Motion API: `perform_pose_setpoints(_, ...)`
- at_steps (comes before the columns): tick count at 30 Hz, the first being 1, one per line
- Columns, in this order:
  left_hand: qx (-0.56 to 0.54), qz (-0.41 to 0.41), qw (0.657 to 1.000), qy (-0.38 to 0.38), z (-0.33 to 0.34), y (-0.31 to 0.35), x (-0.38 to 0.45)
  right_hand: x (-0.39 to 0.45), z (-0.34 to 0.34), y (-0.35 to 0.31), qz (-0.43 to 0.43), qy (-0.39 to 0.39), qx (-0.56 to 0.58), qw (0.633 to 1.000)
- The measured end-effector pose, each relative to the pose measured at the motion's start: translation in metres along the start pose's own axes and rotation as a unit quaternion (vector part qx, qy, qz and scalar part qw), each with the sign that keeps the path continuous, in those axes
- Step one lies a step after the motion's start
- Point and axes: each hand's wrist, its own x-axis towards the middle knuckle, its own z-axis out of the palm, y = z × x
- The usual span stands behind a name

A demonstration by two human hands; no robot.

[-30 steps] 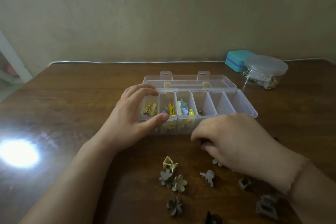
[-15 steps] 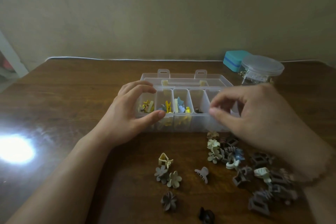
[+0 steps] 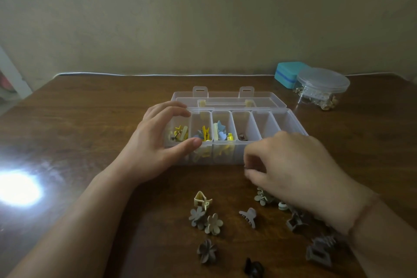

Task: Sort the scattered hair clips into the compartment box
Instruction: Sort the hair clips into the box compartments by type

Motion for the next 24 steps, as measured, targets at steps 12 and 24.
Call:
perform_pose_setpoints(12,0.013,0.009,1.0,0.0,0.001,-0.001,0.0,0.018,0.013,0.025,-0.024,0.262,0.11,0.958)
perform_pose_setpoints(24,0.008,0.01,1.0,0.012,0.0,0.0,-0.001,0.008,0.034,-0.023,-0.322,0.025,0.052,0.945)
